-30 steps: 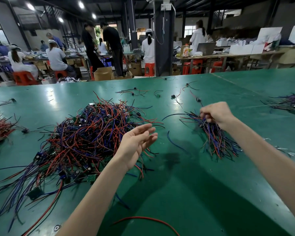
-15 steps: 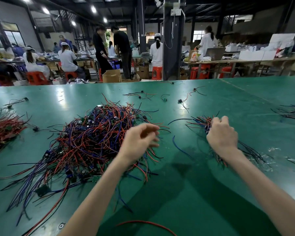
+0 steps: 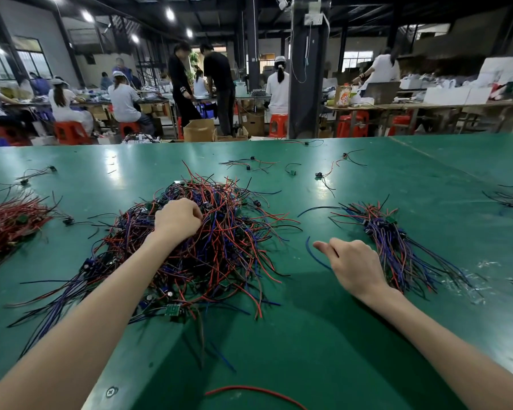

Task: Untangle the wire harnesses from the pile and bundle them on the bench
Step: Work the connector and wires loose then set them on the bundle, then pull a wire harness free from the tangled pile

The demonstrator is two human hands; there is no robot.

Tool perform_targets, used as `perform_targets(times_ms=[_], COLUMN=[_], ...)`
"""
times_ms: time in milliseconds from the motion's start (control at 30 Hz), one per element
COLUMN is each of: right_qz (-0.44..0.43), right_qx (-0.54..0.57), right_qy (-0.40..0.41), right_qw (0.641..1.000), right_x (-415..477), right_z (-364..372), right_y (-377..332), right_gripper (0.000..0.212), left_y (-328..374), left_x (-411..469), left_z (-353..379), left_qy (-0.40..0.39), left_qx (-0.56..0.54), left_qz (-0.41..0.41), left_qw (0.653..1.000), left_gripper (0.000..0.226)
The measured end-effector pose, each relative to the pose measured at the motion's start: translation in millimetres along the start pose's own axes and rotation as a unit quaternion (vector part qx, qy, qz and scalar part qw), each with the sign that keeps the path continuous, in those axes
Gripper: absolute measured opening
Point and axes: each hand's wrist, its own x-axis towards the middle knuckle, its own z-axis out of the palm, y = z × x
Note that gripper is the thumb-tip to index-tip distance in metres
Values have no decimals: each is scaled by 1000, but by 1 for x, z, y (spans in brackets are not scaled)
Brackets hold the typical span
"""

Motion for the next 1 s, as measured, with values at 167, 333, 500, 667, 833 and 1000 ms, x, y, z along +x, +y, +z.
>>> perform_targets(times_ms=[167,333,500,667,833,1000], right_qz=[-3,-16,-28,-30,-31,-8], right_qx=[28,19,16,27,34,60], right_qy=[-13,-17,-32,-31,-30,-20], right_qw=[1000,1000,999,999,998,998], right_x=[-5,-6,-5,-3,-3,-3], right_z=[1,4,4,4,4,7], right_y=[-2,-6,-2,-3,-4,-6], right_gripper=[56,57,55,54,54,50], left_y=[15,27,19,9,22,49], left_x=[9,9,15,27,25,10], left_z=[-3,-1,-10,-36,-58,-67], left_qy=[27,-24,-7,13,19,51], left_qx=[122,167,72,-107,-325,-454], left_qz=[-13,-10,-24,-28,-33,5], left_qw=[992,986,997,994,945,889], left_gripper=[21,16,16,14,13,15])
